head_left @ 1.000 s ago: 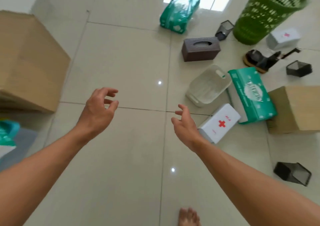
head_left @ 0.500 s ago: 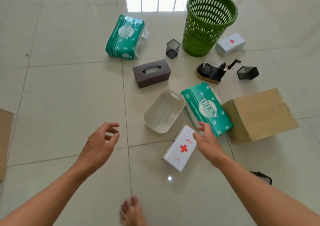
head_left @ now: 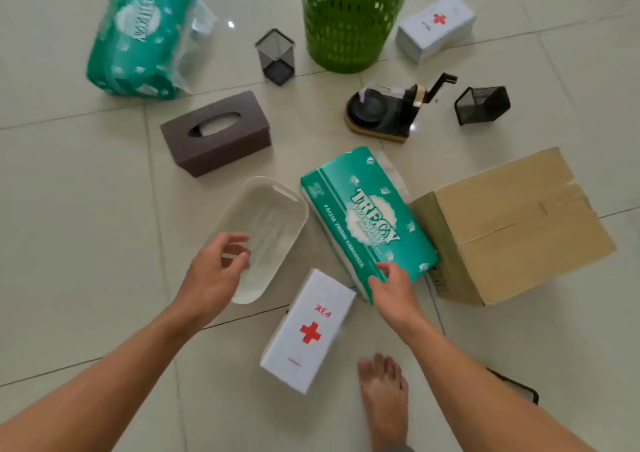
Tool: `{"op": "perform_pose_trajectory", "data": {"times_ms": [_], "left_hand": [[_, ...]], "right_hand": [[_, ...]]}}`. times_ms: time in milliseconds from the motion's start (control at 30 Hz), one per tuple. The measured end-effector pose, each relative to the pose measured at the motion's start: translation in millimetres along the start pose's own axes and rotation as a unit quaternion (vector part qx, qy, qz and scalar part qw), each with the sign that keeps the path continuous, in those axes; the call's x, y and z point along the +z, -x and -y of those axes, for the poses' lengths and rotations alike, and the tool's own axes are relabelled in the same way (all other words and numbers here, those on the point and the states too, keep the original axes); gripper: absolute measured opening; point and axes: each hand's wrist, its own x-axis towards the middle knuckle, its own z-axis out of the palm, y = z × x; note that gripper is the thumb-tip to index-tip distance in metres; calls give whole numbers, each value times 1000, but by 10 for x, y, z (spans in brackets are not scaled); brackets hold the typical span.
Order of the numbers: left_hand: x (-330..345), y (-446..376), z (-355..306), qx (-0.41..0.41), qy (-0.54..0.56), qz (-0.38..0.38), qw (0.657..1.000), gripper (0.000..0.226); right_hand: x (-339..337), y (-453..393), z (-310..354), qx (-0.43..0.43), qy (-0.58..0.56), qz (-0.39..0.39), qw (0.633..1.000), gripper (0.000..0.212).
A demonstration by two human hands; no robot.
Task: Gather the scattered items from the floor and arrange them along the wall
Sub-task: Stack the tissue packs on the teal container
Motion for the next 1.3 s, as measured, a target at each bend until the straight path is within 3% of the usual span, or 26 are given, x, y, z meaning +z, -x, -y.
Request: {"op": "perform_pose_trajectory", "data": {"times_ms": [133, 233, 300, 500, 600, 667, 800, 967, 1100, 1300], "left_hand": [[632, -324, -176, -14, -7, 30, 999, 23], [940, -549, -344, -13, -11, 30, 999, 27], [1115, -689, -489, -3, -19, 38, 999, 31], [1466, -1414, -912, 0, -84, -11, 996, 41], [1538, -1799, -1141, -3, -231, -18, 973, 64], [1569, -1999, -1251, -32, -293, 34, 955, 83], [1667, -2142, -1294, -119, -230, 149, 954, 81], [1604, -2084, -1284, -59, -301, 112, 945, 106], [1520, -1975, -1414, -29, -339, 157, 927, 97], [1416, -1616, -1605, -34, -251, 232, 939, 85]], "right_hand": [[-102, -490, -132, 79, -3, -60, 995, 69], [-18, -721, -72, 138, -60, -94, 984, 96], [78, -836, -29, 163, -98, -125, 974, 103], [119, -1011, -276, 165, -125, -152, 966, 102], [65, -1136, -417, 157, -123, -126, 972, 98], [37, -1196, -497, 150, -124, -101, 976, 96], [-20, -1273, -614, 121, -127, -71, 982, 91], [-66, -1260, -723, 108, -146, -61, 981, 89], [-164, -1202, -780, 104, -152, -43, 982, 89], [-286, -928, -820, 125, -131, -39, 983, 96]]}}
